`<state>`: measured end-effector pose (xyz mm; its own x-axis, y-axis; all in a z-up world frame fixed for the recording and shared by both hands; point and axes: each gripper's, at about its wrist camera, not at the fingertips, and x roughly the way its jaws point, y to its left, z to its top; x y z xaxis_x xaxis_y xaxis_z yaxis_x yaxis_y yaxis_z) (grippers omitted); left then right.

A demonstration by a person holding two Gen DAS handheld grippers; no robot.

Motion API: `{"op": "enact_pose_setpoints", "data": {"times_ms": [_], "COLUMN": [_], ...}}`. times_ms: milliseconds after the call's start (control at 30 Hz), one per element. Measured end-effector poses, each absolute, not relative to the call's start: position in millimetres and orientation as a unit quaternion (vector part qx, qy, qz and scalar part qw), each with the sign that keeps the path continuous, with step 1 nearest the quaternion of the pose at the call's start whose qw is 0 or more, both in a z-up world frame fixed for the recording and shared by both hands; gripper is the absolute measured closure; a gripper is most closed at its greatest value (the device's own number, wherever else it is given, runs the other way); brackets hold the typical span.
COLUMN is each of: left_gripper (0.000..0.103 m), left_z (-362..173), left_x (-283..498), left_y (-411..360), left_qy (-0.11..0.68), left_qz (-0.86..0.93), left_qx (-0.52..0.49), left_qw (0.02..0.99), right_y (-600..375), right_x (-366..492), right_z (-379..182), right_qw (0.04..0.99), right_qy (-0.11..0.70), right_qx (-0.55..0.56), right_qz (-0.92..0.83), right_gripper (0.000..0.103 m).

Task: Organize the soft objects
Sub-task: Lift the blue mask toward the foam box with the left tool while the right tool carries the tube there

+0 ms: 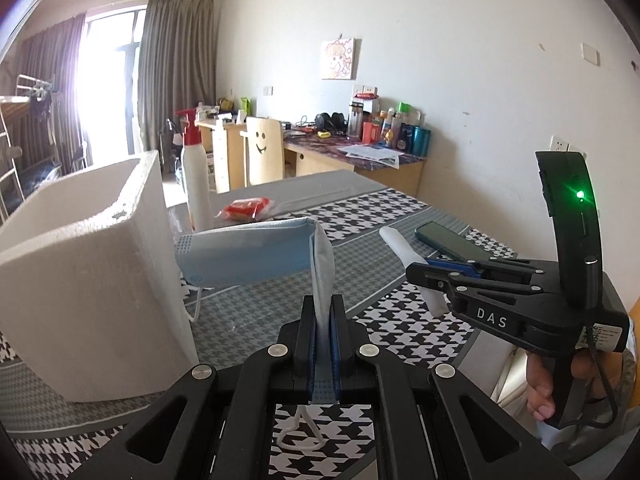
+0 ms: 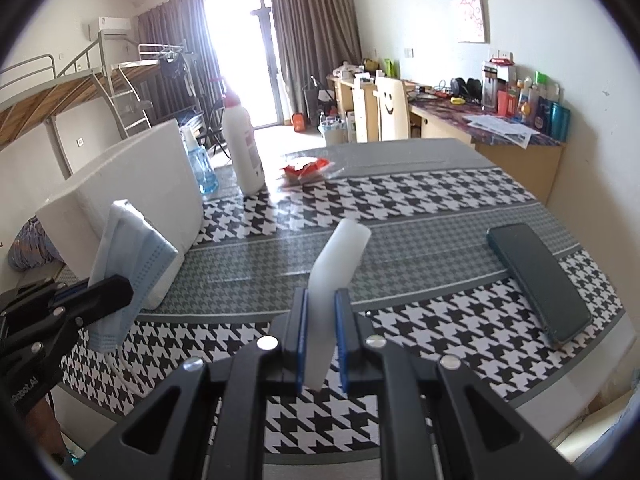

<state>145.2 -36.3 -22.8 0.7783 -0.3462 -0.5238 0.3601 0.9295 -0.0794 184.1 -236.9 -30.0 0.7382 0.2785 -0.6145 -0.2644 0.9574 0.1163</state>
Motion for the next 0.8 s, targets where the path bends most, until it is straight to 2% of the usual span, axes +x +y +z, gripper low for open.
{"op": "enact_pose_setpoints", "data": {"times_ms": [800], "left_gripper": [0.097], "left_z": [24], "left_x": [141], "left_y": [-39], "left_qy": [0.217], "left_qz": [-0.187], "left_qx": [0.037], "left_qw": [0.958], "right_y": [-244], "right_x": [179], "right_z": [10], "right_qw": [0.949], "right_qy": [0.271], "right_qx": [0.025], "right_qz": [0.160], "right_gripper": [0.087]}}
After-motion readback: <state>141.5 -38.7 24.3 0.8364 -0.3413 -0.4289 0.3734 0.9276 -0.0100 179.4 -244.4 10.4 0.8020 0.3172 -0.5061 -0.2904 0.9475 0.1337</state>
